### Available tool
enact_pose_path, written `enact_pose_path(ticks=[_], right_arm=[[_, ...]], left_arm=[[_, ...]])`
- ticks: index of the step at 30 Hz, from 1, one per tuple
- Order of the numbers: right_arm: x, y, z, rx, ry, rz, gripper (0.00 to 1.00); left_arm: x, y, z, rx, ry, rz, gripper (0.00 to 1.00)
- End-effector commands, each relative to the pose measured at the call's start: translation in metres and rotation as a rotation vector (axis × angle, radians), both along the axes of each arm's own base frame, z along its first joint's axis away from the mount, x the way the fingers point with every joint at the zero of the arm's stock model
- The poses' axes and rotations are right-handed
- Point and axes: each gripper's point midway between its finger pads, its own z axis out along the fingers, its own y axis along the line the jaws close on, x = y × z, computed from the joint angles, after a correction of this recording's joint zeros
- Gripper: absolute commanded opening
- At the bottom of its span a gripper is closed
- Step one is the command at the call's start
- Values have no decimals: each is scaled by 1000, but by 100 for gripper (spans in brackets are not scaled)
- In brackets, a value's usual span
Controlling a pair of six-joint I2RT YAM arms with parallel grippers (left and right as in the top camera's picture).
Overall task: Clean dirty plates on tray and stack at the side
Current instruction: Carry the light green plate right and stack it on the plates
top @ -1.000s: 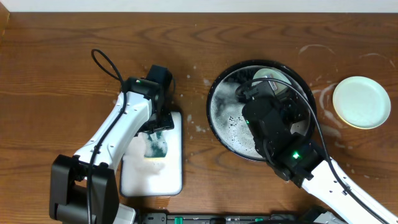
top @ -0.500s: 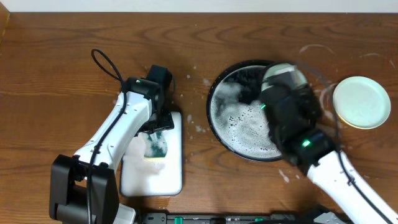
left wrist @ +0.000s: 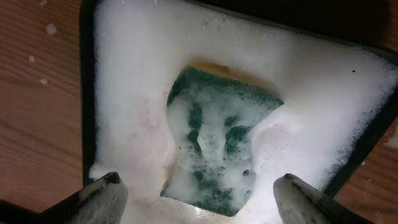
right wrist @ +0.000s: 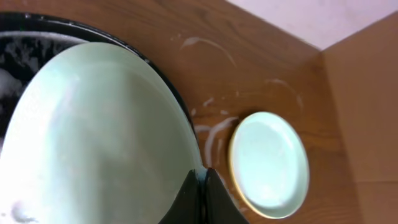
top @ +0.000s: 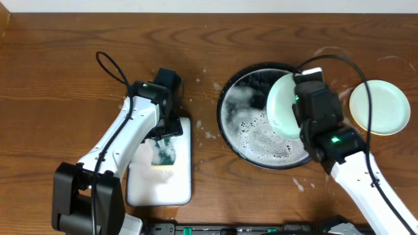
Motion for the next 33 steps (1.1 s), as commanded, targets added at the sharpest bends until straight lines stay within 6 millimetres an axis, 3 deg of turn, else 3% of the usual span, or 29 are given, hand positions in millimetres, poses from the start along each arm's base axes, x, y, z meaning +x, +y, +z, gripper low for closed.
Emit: enact_pose_path(ticks=[1,4,7,14,17,21,24,27,31,33], right_arm=[[0,0,28,-66,-97,-44,1],[-1,10,31,-117,-96,4,1],[1,-4,36,-70,-154,-105,1],[14,-32,14,360,-161,-261,1],[18,-53,4,566,-141,-316,1],[12,-106,1,724,-174,-463,1],[-19,-200,-10,763,-268,-774,1],[-40,-243,-33,759,-258,-927,1],[-54,-274,-70,814,-237,-1095,1],[-51,-280,-86,858,-222,-1114,1]], left_arm=[[0,2,1,5,-2,-4,81],[0,2,1,5,-2,-4,81],[0,2,1,5,-2,-4,81],[0,2,1,5,-2,-4,81],[0,2,1,5,-2,-4,81],[0,2,1,5,-2,-4,81],[0,2,1,5,-2,-4,81],[0,2,1,5,-2,-4,81],[0,2,1,5,-2,-4,81],[0,2,1,5,-2,-4,81]])
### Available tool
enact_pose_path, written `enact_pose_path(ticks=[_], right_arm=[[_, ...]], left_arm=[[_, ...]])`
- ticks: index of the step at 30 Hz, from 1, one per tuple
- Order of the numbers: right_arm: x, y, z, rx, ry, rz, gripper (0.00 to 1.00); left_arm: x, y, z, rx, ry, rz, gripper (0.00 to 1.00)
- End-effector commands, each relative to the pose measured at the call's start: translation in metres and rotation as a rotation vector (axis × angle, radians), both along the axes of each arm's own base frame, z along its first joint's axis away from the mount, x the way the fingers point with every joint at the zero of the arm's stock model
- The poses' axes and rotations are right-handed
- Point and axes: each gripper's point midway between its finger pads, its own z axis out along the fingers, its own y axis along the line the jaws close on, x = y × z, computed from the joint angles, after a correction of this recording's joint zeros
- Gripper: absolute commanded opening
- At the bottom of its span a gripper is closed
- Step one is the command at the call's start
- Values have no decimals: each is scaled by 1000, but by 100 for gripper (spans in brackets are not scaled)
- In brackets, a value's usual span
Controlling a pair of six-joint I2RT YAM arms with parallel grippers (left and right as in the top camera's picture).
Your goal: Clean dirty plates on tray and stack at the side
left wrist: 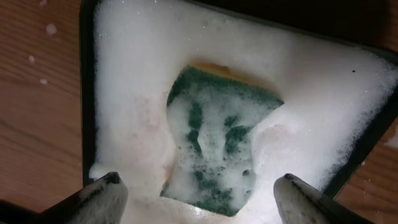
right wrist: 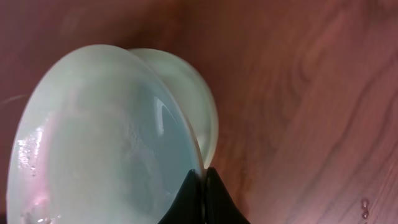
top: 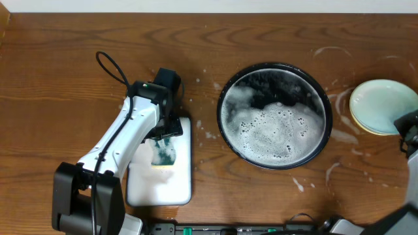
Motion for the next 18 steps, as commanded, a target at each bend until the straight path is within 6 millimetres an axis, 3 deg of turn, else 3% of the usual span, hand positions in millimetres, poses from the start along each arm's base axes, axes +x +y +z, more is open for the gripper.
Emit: enact_pose_path(ticks=[1,2,3,6,8,10,14,18], right_arm=[[11,-12,-26,111,-48,-51,1],[14,-12,-30,124,-53,-37,2],[19,-11,-33,141,-67,-18,10],[47,4,-18,149,-171,160,43],[61,17,2,139,-242,258,52],[70,35,27,143,-312,336,53],[83,104,92,168,-495,596,52],[71,190,144,117,-573,869,53]], left_arm=[[0,2,1,5,-2,-4,81],[0,2,1,5,-2,-4,81],[0,2,1,5,-2,-4,81],[0,2,1,5,-2,-4,82],[0,2,1,5,-2,-4,81],[0,2,1,5,-2,-4,81],[0,2,1,5,-2,-4,81],[0,2,1,5,-2,-4,81]])
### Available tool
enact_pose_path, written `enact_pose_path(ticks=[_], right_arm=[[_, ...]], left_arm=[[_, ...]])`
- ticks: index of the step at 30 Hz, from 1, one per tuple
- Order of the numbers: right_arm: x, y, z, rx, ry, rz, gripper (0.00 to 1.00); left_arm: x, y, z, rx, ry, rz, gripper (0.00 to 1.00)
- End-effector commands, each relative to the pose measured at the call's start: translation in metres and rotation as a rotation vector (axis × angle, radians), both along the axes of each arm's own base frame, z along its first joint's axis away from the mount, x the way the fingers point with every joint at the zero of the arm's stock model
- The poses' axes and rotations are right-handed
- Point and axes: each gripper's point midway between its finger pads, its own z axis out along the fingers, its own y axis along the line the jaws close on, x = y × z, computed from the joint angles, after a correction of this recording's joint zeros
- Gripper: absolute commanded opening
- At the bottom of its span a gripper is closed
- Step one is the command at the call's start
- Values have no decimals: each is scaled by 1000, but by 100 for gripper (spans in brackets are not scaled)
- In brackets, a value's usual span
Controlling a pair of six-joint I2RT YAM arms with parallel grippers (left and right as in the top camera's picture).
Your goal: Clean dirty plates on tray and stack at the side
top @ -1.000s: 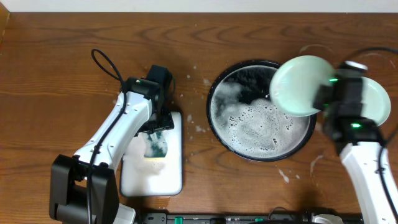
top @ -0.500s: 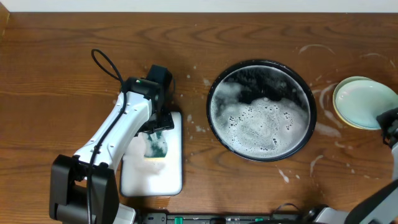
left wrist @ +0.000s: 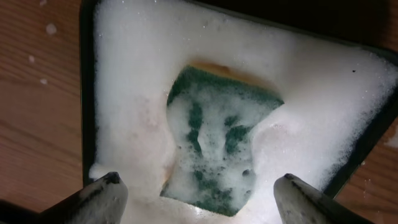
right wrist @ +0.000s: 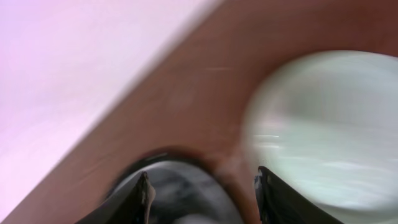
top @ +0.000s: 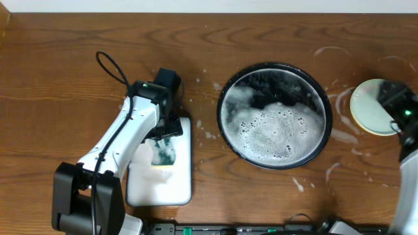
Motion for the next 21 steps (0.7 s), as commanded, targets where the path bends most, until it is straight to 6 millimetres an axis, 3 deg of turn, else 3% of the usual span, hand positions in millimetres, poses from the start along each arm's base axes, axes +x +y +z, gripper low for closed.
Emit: enact_pose_path(ticks=[1,6,7,8,11,15,21], right_arm=[[-13,99,63,-72,-171,348,53],[-61,192,96,-157,-270,628,60],[-71,205,101,-158,-289,668,72],[-78,213,105,-160,-303,692,99],[-103,235,117,-144,-343,763,99],[-119,243,117,-142,-339,797,99],[-131,228,79,-212,-183,768,99]], left_arm=[[0,2,1,5,-3,-4,82],[0,2,1,5,-3,-4,81],[0,2,1,5,-3,-4,81],[0,2,1,5,-3,-4,82],[0,2,1,5,-3,-4,82],[0,2,1,5,-3,-4,81],[0,2,1,5,-3,-4,82]])
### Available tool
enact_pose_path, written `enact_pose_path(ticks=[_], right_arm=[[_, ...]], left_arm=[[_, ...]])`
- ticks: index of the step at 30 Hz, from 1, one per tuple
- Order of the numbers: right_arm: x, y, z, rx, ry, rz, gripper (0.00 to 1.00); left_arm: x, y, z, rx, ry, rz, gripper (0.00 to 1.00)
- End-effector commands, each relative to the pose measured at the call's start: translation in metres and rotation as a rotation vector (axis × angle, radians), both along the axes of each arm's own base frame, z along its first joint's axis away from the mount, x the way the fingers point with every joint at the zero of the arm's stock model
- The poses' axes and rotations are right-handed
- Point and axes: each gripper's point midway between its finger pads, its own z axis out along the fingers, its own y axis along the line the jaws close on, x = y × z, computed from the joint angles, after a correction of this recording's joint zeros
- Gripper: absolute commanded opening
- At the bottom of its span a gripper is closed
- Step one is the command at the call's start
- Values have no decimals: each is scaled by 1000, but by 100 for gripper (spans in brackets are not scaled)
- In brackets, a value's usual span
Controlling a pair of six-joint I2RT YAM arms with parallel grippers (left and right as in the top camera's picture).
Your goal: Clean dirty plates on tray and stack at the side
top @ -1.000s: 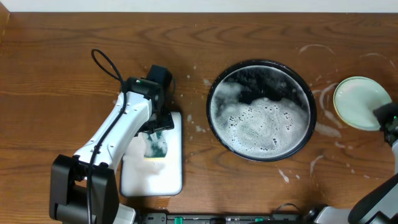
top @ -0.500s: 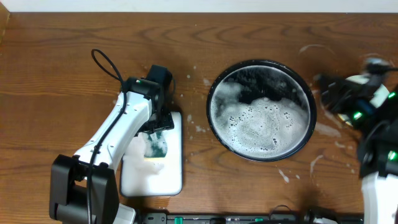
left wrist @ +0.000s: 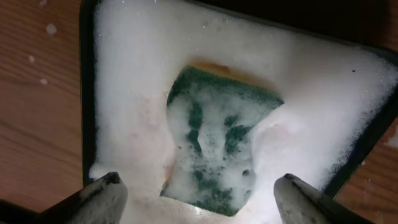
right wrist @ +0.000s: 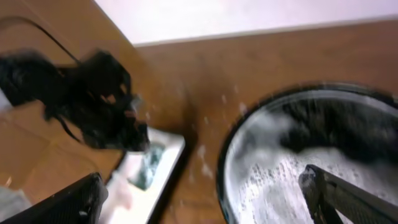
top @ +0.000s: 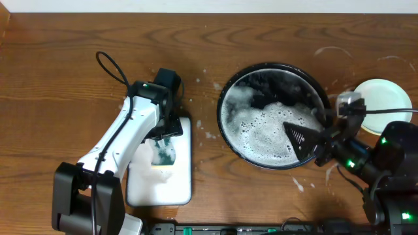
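Pale green plates [top: 384,96] lie stacked on the table at the far right. The round black tray [top: 225,98] holds soapy water [right wrist: 292,186]; no plate shows in it. My right gripper [top: 312,130] hangs open at the tray's right rim with nothing between its fingers, pointing left, and also appears as the right gripper [right wrist: 205,205]. A green sponge [left wrist: 214,143] lies in the foam of a rectangular dish [top: 186,189]. My left gripper [left wrist: 199,199] hovers open just above the sponge, one finger on each side, holding nothing.
Suds and wet smears [top: 336,98] mark the wood between the tray and the plates. The left arm [top: 124,137] reaches over the foam dish, and its cable [top: 108,65] loops behind it. The table's back edge [top: 209,13] meets a white wall.
My right gripper, open beside the stacked plates at the far right, has moved left to the round tray's right rim and now faces across it. The left gripper and sponge have not moved.
My right gripper was shut on a pale green plate over the soapy tray, with one plate lying at the right. Then it held that plate over the other one. Then it stood open with the plate on the stack, and now it is back at the tray.
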Motion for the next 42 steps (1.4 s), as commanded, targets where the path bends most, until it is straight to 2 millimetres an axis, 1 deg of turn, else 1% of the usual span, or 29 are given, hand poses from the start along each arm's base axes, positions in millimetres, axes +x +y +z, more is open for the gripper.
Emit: enact_pose_path(ticks=[1,3,6,7,8,10,14,17,24,29,32,36,38,42], right_arm=[[-1,-17,-14,-110,11,-65,99],[3,-33,-25,-166,47,-153,99],[7,-53,-29,-241,23,-265,99],[7,-57,-30,-255,14,-290,99],[3,-67,-31,-285,-19,-347,99],[-3,-72,-35,-301,-44,-376,99],[-18,-73,-50,-308,-76,-384,99],[-20,-75,-59,-301,-134,-404,99],[-12,-76,-71,-234,-352,-448,99],[-5,-73,-108,-190,-387,-458,99],[1,-68,-121,-173,-415,-443,99],[6,-63,-124,-152,-478,-439,99],[9,-64,-127,-147,-502,-458,99],[10,-68,-130,-161,-484,-485,99]], left_arm=[[0,2,1,5,-2,-4,82],[0,2,1,5,-2,-4,81],[0,2,1,5,-2,-4,81],[0,2,1,5,-2,-4,82],[0,2,1,5,-2,-4,81],[0,2,1,5,-2,-4,82],[0,2,1,5,-2,-4,82],[0,2,1,5,-2,-4,82],[0,2,1,5,-2,-4,82],[0,2,1,5,-2,-4,82],[0,2,1,5,-2,-4,82],[0,2,1,5,-2,-4,81],[0,2,1,5,-2,-4,82],[0,2,1,5,-2,-4,82]])
